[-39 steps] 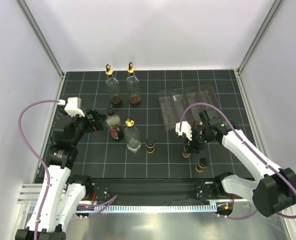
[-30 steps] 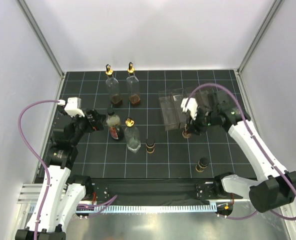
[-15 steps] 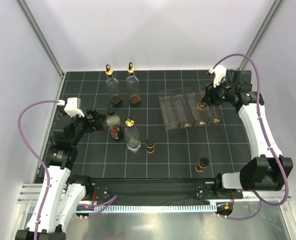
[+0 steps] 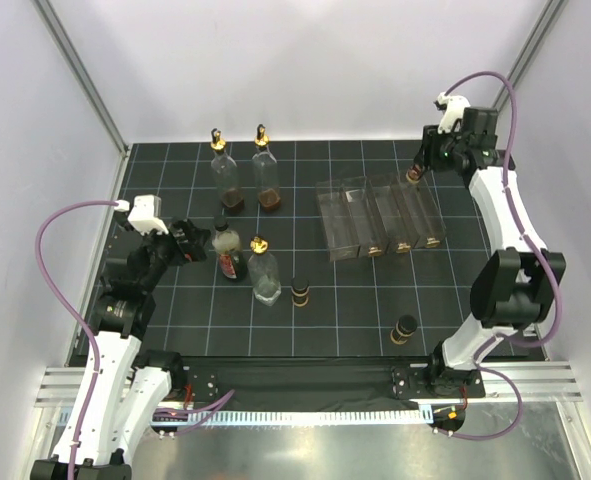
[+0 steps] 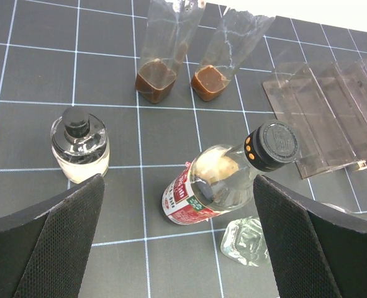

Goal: Organize the condiment bottles
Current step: Place the bottle in the storage box.

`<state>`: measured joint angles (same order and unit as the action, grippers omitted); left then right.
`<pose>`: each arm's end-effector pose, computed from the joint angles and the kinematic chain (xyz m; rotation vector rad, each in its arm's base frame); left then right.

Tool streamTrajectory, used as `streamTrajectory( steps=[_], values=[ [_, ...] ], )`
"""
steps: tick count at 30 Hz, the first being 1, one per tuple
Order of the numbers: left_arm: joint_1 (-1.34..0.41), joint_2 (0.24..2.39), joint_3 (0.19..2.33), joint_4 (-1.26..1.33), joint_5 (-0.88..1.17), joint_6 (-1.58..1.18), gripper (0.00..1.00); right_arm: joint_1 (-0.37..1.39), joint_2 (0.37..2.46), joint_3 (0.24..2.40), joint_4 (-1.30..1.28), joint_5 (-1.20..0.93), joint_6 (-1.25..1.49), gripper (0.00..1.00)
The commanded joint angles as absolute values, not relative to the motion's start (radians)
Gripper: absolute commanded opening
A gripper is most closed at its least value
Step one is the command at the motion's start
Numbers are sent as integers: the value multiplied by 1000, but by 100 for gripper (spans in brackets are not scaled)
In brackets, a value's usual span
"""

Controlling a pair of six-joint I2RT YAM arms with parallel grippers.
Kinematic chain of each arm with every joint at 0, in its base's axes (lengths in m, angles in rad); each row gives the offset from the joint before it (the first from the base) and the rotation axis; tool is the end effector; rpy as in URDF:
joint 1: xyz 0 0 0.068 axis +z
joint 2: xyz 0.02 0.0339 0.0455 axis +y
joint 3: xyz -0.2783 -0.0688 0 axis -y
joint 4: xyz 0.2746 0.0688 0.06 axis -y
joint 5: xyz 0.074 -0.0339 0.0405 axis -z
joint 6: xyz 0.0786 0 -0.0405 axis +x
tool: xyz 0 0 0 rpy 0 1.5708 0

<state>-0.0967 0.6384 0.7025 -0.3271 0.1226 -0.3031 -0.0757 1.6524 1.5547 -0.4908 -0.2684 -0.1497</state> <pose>0.2116 -0.0302 0.3173 -0.1039 1.8468 -0.3923 0.4467 -0.0130 0.3407 -0.2330 2.1270 0.1579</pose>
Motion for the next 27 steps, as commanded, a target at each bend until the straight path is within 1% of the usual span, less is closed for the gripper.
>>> streamTrajectory(
  steps=[1, 10, 15, 23, 26, 27],
  values=[
    [-97, 630, 716, -321, 110, -285, 100, -77, 1710, 1624, -430, -170, -80, 4],
    [-97, 637, 716, -324, 107, -281, 100, -75, 1885, 1706, -394, -156, -77, 4],
    [-98, 640, 716, -325, 109, -281, 100, -75, 1948, 1720, -367, -147, -78, 4],
    [-98, 643, 716, -327, 109, -279, 100, -72, 2039, 1752, -353, -137, -106, 16],
    [-97, 644, 716, -327, 106, -278, 100, -72, 2052, 1749, -348, -138, -112, 22],
    [-98, 644, 716, -327, 106, -279, 100, -72, 2059, 1747, -345, -138, -113, 25]
  ],
)
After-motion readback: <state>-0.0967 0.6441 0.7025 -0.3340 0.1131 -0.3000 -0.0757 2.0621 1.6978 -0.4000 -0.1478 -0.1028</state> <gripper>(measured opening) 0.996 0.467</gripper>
